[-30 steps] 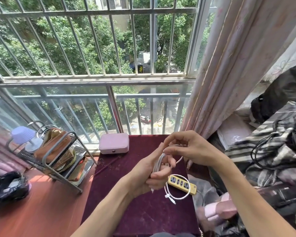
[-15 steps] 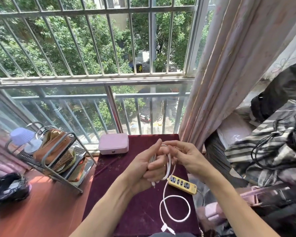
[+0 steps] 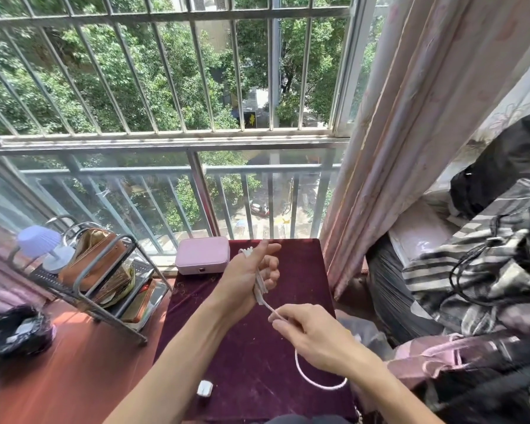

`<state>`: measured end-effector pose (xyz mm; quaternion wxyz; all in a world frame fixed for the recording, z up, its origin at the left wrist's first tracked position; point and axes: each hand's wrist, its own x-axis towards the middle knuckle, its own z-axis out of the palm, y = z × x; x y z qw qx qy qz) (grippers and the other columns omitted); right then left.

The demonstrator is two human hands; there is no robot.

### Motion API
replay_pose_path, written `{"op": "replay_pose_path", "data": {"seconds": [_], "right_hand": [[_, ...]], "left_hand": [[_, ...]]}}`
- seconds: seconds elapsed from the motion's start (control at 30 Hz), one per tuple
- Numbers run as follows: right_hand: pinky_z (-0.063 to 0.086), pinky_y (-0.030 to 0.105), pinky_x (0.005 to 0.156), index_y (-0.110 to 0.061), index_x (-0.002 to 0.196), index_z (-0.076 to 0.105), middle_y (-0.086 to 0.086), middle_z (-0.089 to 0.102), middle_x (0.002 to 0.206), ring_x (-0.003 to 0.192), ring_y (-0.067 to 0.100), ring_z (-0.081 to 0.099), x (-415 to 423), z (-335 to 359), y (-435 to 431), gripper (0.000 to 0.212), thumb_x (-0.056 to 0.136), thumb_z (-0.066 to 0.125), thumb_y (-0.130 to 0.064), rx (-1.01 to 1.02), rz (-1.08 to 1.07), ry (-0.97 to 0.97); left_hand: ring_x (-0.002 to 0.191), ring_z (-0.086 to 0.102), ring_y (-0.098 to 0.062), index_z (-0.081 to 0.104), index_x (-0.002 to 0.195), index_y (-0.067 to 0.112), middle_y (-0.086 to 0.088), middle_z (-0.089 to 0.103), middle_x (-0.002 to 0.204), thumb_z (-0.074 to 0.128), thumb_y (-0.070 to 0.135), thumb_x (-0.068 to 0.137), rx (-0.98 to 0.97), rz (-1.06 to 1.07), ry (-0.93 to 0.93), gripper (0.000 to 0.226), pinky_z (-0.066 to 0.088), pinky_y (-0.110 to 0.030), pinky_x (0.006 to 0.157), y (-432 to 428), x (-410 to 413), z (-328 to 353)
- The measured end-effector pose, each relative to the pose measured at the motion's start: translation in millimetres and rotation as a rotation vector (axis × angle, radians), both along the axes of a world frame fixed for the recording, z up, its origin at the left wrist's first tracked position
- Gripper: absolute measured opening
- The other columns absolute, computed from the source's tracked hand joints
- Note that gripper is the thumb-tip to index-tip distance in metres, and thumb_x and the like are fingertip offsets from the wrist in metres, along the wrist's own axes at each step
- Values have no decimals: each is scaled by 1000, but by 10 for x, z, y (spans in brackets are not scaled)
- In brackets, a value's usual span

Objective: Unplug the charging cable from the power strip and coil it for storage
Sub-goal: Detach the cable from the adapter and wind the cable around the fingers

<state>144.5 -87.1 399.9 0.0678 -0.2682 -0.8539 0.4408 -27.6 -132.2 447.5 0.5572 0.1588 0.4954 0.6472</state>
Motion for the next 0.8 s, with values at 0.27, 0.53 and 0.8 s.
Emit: {"op": "replay_pose_path", "data": {"seconds": [0.27, 0.53, 0.8], "right_hand": [[52, 23, 66, -30, 95, 78, -19, 69, 69, 67, -2, 65, 71, 555, 217, 23, 94, 68, -50, 213, 136, -83], [53, 20, 63, -34, 87, 80, -14, 75, 80, 69, 4, 68, -47, 784, 702, 26, 79, 84, -58, -4, 132, 138], [47, 13, 67, -20, 88, 80, -1, 68, 66, 65, 2, 60, -96, 566, 827, 24, 83, 85, -43, -233, 113, 279]], "left_hand": [[78, 73, -24, 55, 130, -7, -19, 72, 93, 48, 32, 107, -104, -245, 223, 45, 61, -28, 69, -119, 48, -76], [31, 32, -7, 71, 110, 1, -8, 63, 60, 27, 57, 107, -73, -579, 239, 72, 28, -23, 40, -198, 235, -30], [26, 30, -2, 64, 97, 3, 9, 39, 38, 33, 69, 97, 98, -646, -108, 73, 21, -22, 34, -224, 256, -26]]}}
